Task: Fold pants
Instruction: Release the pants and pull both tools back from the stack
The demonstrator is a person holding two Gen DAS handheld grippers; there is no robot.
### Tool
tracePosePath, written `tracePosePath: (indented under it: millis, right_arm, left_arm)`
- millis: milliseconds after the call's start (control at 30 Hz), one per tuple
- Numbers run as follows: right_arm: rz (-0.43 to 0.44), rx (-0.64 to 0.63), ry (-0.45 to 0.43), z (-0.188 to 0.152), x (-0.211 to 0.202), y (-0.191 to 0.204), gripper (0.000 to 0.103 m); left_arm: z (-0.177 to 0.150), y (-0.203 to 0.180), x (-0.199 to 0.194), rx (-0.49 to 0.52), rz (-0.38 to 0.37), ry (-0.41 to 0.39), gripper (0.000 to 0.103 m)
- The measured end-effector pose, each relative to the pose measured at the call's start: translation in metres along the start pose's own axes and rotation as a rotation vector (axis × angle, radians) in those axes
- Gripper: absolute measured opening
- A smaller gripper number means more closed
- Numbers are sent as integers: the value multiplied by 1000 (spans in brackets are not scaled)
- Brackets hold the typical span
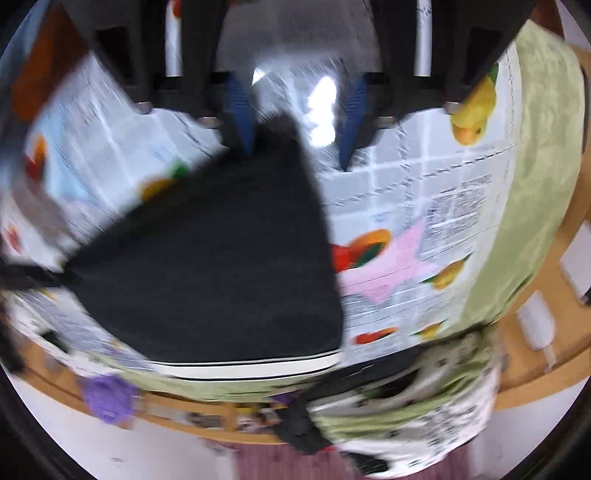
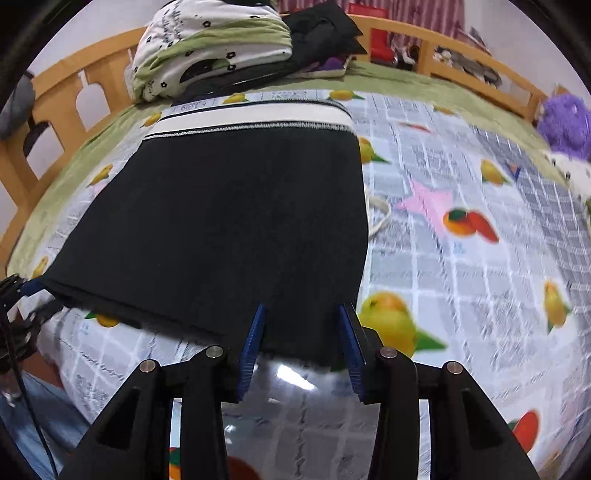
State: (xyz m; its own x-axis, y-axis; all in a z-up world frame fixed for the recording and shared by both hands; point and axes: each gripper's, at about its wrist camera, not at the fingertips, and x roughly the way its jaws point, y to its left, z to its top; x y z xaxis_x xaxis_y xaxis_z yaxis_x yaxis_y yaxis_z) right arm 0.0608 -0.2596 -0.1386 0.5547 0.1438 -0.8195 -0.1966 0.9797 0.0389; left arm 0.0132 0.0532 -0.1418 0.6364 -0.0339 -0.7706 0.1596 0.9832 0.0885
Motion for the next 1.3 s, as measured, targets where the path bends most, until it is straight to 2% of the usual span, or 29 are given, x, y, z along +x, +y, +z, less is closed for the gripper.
tracePosePath:
  millis: [33,167,200,267,333,367,467,500,600,700,767,833,900,967,1200,1300]
  right_arm:
    - [-4,-1,2,-2,1,1,42]
    - [-27,-42,1,-11,2,6,42]
    - [-26,-45,-10,-11,-3,5,42]
    - [2,-36,-71,-14,-21,0,42]
    - [4,-29,-112,-16,-31,-5,42]
    - [2,-24,-125,-17,-34,-8,42]
    - [12,20,-131,-15,-31,-16,42]
    - [16,30,-130,-13,-29,-17,42]
    - [33,52,-131,-6,-19,-16,42]
    - [33,60,-75,-5,3,-14,42]
    - [11,60,-21,-11,18,-12,42]
    - [8,60,-23,-16,20,-12,42]
    - [3,33,-20,-17,14,-12,42]
    - [2,37,-26,-19,6,-14,42]
    - [-4,90,-66,-15,-25,-20,43]
    - [-28,77,-89,-12,-41,-12,47]
  left_arm:
    - [3,0,7,-16,-49,28,11]
    - [3,-9,-2,17,-10,31,11]
    - [2,-6,-8,12,-22,25,14]
    - [-2,3,-18,-19,-71,47,15]
    - [-10,17,-31,-80,-102,29,34]
    - [-14,24,-39,-111,-104,-5,37]
    - [-8,25,-52,-119,-116,-69,39]
    - [1,19,-54,-91,-134,-96,39]
    - [27,-3,-46,-27,-119,-125,39]
    - [43,-14,-27,-44,-112,-98,39]
    - [43,-22,-9,-48,-109,-36,39]
    - [36,-32,4,-43,-66,20,39]
    - [29,-41,3,-9,-26,-2,43]
    - [26,-46,-1,8,-22,6,45]
    - [20,-46,-22,-31,-48,5,49]
    - [23,-44,-33,-60,-68,-8,56]
